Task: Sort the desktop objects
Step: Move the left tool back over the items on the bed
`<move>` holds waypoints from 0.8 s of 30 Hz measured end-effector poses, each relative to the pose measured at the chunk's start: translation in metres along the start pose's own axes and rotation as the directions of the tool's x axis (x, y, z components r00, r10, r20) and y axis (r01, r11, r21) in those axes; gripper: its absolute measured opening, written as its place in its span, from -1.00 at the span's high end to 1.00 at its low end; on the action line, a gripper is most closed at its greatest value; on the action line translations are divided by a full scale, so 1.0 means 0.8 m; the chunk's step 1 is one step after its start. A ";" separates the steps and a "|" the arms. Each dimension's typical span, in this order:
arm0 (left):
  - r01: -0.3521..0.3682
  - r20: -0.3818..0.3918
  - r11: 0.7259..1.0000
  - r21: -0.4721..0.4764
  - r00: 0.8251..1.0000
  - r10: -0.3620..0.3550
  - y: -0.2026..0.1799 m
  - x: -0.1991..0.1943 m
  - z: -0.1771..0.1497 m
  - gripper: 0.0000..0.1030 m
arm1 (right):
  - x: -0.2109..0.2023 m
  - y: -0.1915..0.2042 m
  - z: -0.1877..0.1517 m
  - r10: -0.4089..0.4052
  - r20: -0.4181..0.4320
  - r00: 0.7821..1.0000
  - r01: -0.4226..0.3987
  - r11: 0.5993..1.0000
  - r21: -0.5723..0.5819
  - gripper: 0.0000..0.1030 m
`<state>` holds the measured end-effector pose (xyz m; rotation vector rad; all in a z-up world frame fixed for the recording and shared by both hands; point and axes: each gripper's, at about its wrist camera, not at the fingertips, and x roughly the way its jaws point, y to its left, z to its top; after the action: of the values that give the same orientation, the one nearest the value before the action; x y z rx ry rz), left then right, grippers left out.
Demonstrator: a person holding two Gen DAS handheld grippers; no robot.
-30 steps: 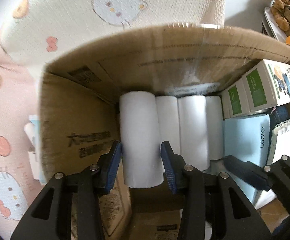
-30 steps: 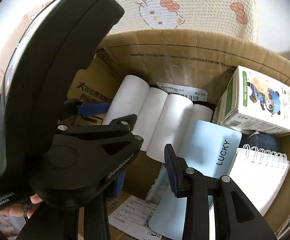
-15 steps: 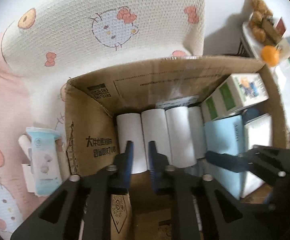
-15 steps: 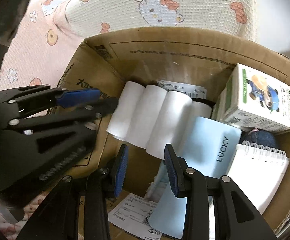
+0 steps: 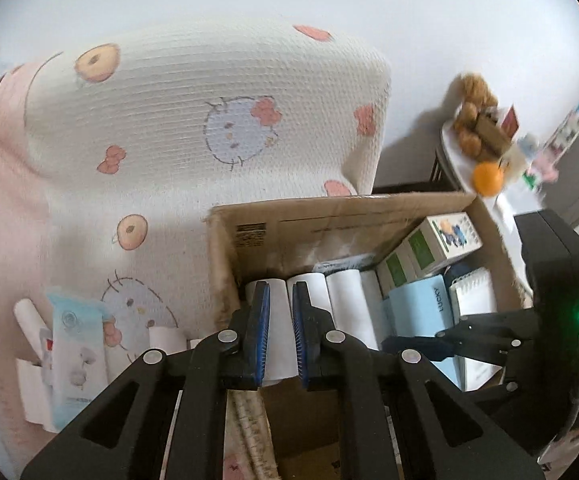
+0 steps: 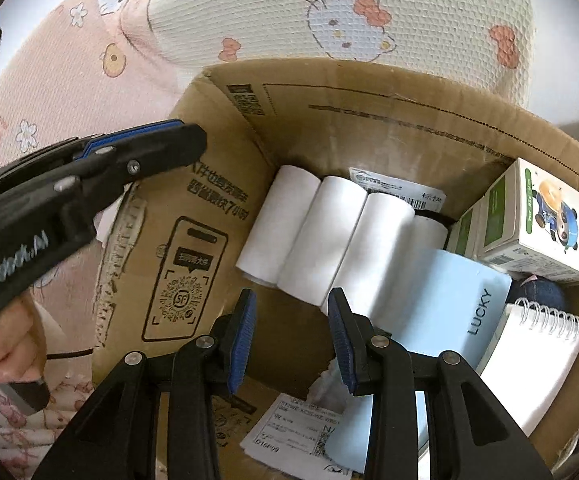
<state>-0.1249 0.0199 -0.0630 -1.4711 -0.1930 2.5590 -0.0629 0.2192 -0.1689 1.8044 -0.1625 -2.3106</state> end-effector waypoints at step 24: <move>0.067 0.212 0.968 -0.243 0.977 -0.014 0.170 -0.060 -0.060 0.75 | -0.021 0.142 0.058 -0.085 0.136 0.987 0.113 0.971 -0.211 0.35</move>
<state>-0.0723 -0.1223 -0.0742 -1.2513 -0.5881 2.7333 -0.0937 0.1108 -0.1175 1.5953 0.1613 -2.4031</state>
